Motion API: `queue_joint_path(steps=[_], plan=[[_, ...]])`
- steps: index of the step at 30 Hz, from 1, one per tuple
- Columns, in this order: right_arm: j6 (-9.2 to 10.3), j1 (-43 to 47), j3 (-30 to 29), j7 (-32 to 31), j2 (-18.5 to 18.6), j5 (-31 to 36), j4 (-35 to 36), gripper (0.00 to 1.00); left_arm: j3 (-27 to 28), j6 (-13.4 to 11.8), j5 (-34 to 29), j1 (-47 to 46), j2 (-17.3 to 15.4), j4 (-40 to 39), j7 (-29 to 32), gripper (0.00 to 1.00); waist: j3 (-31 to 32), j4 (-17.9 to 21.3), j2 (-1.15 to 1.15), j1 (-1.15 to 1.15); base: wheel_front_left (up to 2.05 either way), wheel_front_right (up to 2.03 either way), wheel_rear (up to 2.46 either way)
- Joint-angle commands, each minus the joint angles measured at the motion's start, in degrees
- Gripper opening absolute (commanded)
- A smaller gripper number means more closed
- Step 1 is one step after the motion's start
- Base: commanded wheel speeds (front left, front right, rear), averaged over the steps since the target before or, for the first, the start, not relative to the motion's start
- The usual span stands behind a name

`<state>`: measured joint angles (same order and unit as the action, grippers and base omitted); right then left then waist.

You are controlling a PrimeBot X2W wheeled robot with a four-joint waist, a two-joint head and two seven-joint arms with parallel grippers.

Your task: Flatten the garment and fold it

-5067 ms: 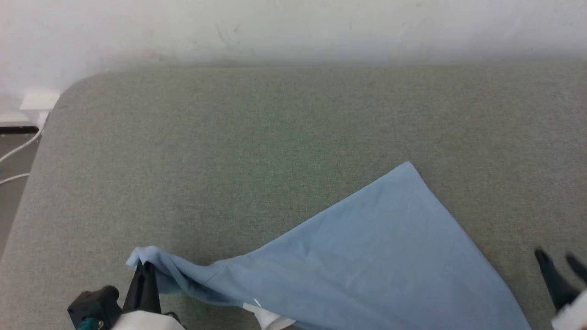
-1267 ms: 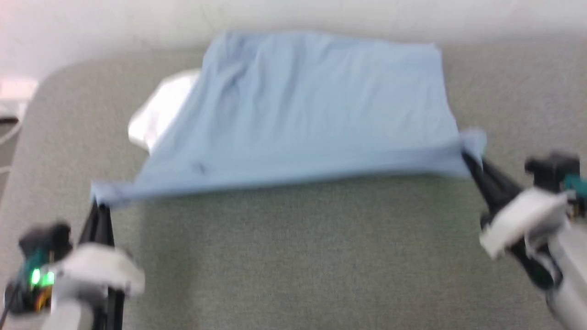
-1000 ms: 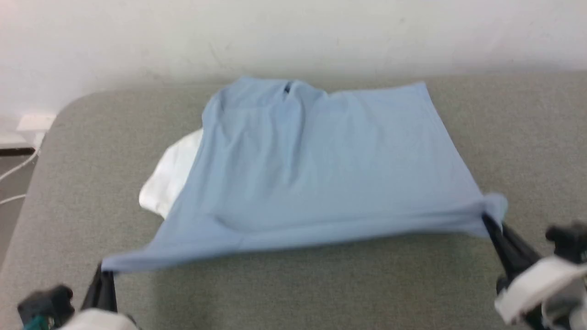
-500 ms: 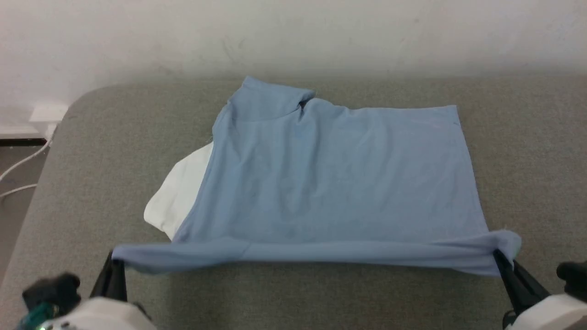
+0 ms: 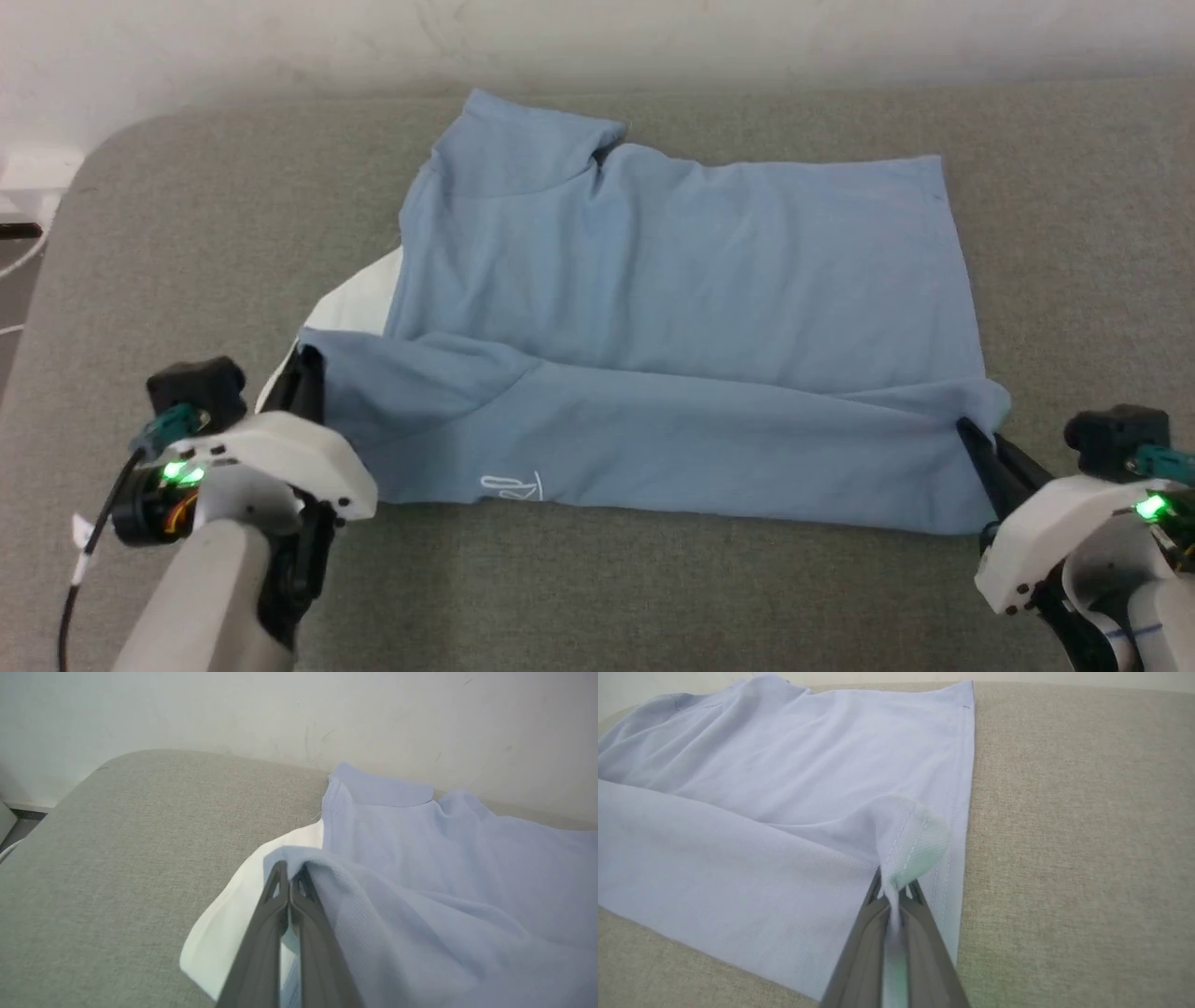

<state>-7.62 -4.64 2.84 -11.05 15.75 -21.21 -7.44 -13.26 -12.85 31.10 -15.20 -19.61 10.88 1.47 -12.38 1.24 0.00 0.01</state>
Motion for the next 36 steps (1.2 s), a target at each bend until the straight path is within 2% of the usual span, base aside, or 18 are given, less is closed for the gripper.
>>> queue_joint_path(steps=[1,6,7,8,9,10,12,17,22,25,32,36], plan=[[0.13,-1.98,0.80,0.54,0.42,0.02,-1.61,0.00,-0.57,0.75,-0.36,-2.11,0.83,3.04,-0.63,0.00,-1.17,0.75,0.00,-0.01,0.00,0.00,0.00],[0.13,-5.37,2.92,2.08,0.44,0.10,-6.58,0.00,-1.52,2.35,0.30,-5.30,2.51,10.80,-1.26,0.00,-1.74,1.25,0.00,-0.01,0.00,0.00,0.00],[0.13,-6.03,3.45,2.54,0.40,0.29,-7.86,0.12,-1.62,2.82,0.71,-5.77,2.96,12.35,-1.35,0.00,-1.74,1.32,0.00,-0.01,0.00,0.00,0.00],[0.13,-6.62,3.91,3.13,0.30,0.39,-9.09,0.36,-1.58,3.27,1.21,-6.20,3.47,13.66,-1.62,0.00,-1.73,1.33,0.00,-0.01,0.00,0.00,0.00],[0.13,-7.02,4.49,3.57,0.14,0.23,-10.25,0.45,-1.61,3.65,1.45,-6.58,3.80,14.79,-2.04,0.06,-1.64,1.27,0.00,-0.01,0.00,0.00,0.00],[0.13,-7.30,5.03,4.06,0.20,0.20,-11.29,1.00,-1.66,4.01,1.73,-6.84,4.11,15.83,-2.25,0.44,-1.51,1.17,0.00,-0.01,0.00,0.00,0.00],[0.13,-7.44,5.88,6.04,0.47,0.24,-12.53,1.00,-1.16,4.76,2.78,-7.11,4.89,17.12,-3.39,1.00,-0.85,0.83,0.00,-0.01,0.00,0.00,0.00],[0.13,-5.91,4.76,14.81,-0.02,1.15,-11.18,1.00,1.06,6.30,5.57,-5.91,5.04,17.56,-5.68,1.00,1.54,0.54,0.00,-0.01,0.00,0.00,0.00],[0.13,-2.48,2.23,19.95,-2.26,3.30,-6.10,1.00,2.05,6.82,6.98,-3.51,2.15,14.03,-2.70,1.00,4.35,0.85,0.00,-0.01,0.00,0.00,0.00],[0.13,-0.10,0.45,20.50,-3.80,5.66,-1.84,1.00,1.98,7.07,7.78,-1.89,-0.75,10.49,2.32,1.00,5.68,1.42,0.00,-0.01,0.00,0.00,0.00],[0.13,4.00,-0.56,18.58,-7.29,11.23,6.99,1.00,0.39,6.33,10.68,1.53,-7.43,1.12,19.91,1.00,6.34,3.39,0.00,-0.01,0.00,0.00,0.00],[0.13,4.95,-0.12,17.56,-8.63,11.94,10.63,1.00,-0.79,5.12,11.64,2.80,-8.92,-2.14,26.32,1.00,5.58,4.91,0.00,-0.01,0.00,0.00,0.00]])
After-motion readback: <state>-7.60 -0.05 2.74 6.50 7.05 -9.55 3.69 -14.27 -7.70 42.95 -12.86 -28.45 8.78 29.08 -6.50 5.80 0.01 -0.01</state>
